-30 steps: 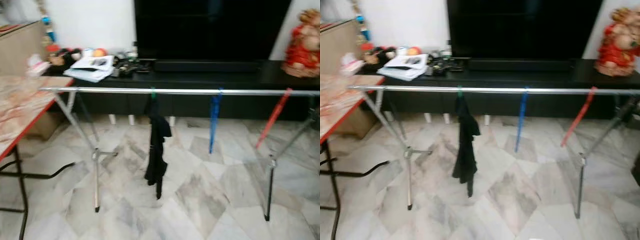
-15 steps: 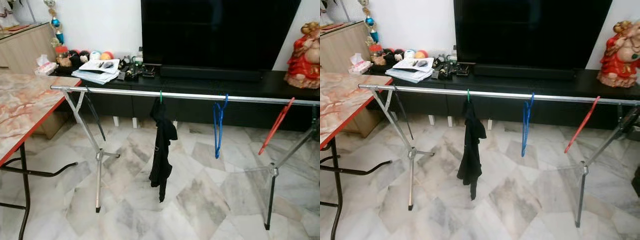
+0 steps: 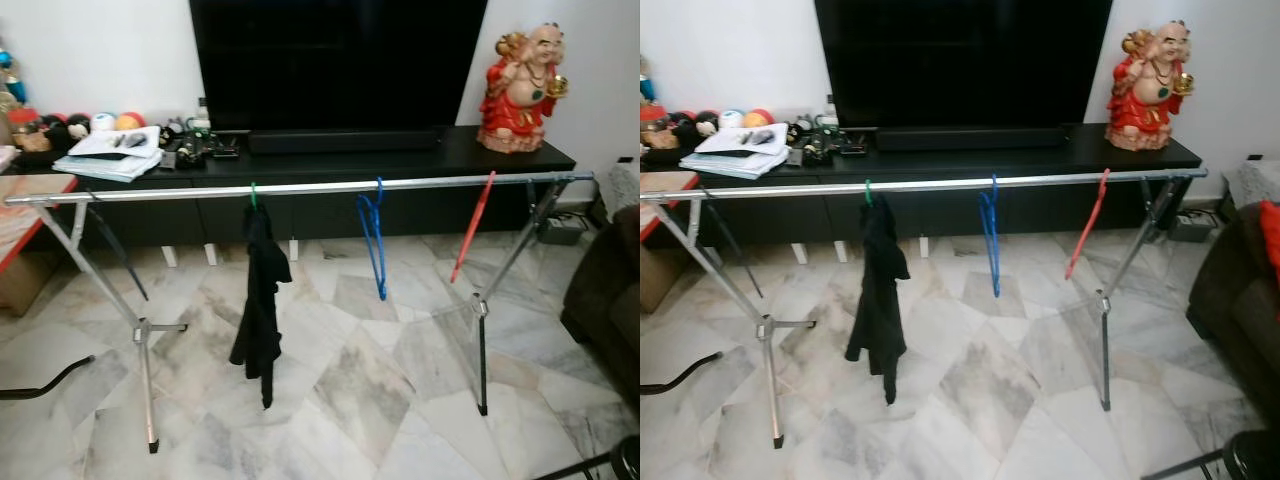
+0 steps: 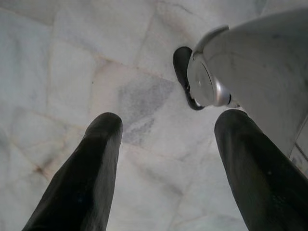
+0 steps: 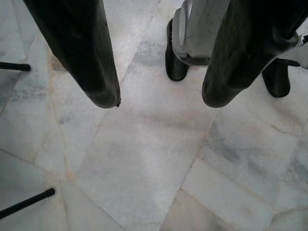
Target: Hang hanger
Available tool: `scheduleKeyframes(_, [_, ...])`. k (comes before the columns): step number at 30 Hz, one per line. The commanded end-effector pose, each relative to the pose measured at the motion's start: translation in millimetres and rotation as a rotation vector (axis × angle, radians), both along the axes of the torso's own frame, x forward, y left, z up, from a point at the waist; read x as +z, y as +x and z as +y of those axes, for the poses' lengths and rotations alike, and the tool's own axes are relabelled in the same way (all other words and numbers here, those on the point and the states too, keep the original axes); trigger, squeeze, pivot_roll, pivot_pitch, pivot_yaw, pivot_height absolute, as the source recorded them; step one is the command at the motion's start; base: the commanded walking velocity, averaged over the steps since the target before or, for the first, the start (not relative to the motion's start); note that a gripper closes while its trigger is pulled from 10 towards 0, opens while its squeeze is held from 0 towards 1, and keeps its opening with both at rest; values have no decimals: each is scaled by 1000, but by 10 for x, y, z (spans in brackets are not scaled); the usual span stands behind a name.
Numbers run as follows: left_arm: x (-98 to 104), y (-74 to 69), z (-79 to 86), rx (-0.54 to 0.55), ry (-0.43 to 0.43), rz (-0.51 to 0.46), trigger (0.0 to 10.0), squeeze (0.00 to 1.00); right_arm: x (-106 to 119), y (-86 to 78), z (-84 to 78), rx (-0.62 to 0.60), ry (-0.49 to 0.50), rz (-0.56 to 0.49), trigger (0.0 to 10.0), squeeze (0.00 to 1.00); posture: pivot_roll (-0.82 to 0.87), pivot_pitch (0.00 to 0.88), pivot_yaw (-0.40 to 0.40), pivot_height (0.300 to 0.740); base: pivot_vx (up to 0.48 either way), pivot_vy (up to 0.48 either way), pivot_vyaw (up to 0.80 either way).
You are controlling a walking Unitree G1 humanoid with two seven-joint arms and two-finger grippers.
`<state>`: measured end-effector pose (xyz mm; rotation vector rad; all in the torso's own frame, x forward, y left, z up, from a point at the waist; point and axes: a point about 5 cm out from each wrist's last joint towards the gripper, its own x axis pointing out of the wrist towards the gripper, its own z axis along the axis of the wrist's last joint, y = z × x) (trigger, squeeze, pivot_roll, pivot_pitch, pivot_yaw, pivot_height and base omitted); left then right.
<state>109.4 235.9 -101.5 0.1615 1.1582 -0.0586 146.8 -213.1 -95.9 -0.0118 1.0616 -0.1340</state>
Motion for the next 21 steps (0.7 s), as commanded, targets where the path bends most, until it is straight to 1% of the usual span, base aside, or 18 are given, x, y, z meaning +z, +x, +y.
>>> scheduleKeyframes(1, [2,-34,51,16,19,6,10000,0,-1,4,12,3,2,1,10000,0,40,0,20,740,0,0,-788])
scheduleKeyframes(10, [3,-35,50,16,22,0,10000,0,-6,-2,21,12,1,7,10000,0,54,0,19,740,0,0,-788])
scheduleKeyframes(14, [5,-28,52,-20,38,5,10000,0,-6,2,33,14,2,6,10000,0,54,0,19,740,0,0,-788])
scheduleKeyframes(16, [3,-32,54,1,33,4,10000,0,-6,8,45,16,3,4,10000,0,61,0,18,740,0,-386,-788])
scheduleKeyframes(17, [3,-35,58,20,29,2,10000,0,-5,12,49,16,3,3,10000,0,65,0,17,740,0,0,-788])
scheduleKeyframes(21, [6,-31,65,19,32,1,10000,0,-7,13,59,13,4,2,10000,0,68,0,17,740,0,0,-788])
